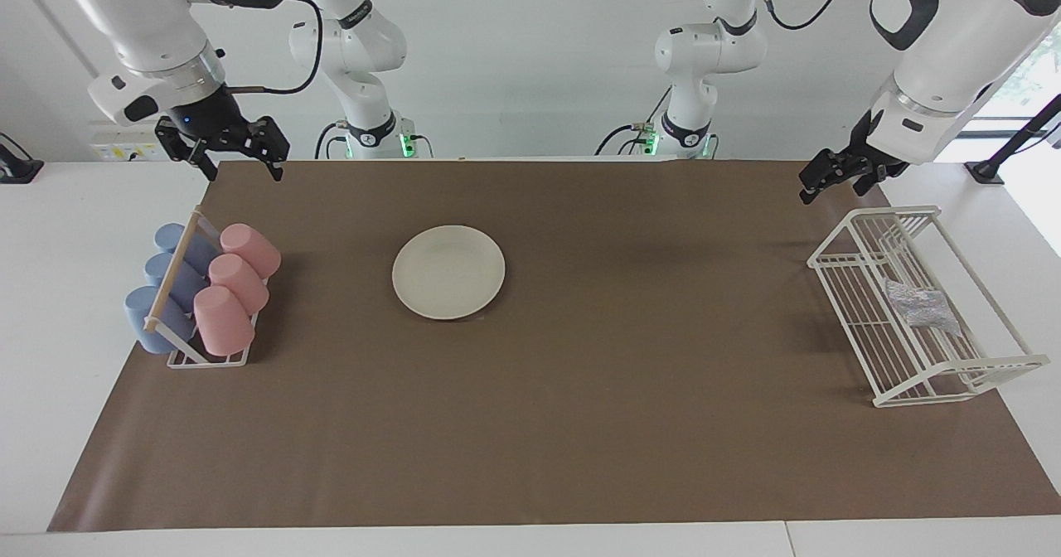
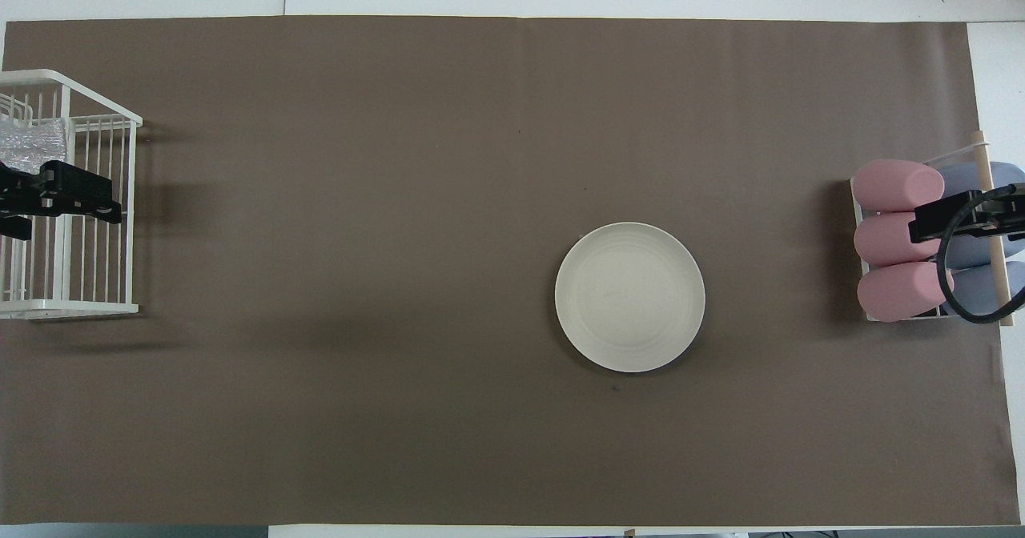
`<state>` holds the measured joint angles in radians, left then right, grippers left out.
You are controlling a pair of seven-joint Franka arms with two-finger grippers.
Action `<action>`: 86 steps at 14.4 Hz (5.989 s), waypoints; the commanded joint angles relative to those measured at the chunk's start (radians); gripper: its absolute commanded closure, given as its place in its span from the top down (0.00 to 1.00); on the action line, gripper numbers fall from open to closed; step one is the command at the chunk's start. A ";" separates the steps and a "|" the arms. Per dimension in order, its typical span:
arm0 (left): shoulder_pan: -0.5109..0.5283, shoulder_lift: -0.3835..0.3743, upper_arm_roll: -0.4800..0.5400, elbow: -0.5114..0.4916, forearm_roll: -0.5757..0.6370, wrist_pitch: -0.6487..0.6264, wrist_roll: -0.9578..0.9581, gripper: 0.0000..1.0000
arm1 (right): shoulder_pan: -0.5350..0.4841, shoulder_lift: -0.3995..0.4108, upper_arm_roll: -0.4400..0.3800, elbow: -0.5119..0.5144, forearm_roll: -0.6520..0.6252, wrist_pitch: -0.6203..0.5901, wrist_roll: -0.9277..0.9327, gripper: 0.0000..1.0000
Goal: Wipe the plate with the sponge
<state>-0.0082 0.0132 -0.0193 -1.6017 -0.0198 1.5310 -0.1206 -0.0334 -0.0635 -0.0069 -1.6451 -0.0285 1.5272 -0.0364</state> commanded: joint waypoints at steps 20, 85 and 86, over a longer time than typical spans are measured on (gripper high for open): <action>-0.145 0.243 -0.002 -0.119 0.791 0.231 -0.366 1.00 | 0.078 -0.055 0.018 -0.099 -0.002 0.051 0.243 1.00; -0.065 -0.415 0.015 -0.922 -1.465 0.107 0.696 0.00 | 0.776 0.180 0.042 0.062 0.321 0.349 2.193 1.00; -0.065 -0.415 0.013 -0.920 -1.465 0.109 0.696 0.00 | 0.783 0.170 0.042 0.036 0.321 0.364 2.192 1.00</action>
<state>-0.0706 -0.4074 -0.0145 -2.5168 -1.4621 1.6544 0.5523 0.7404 0.1665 0.0354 -1.5060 0.2834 1.8377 2.1713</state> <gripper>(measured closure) 0.960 0.000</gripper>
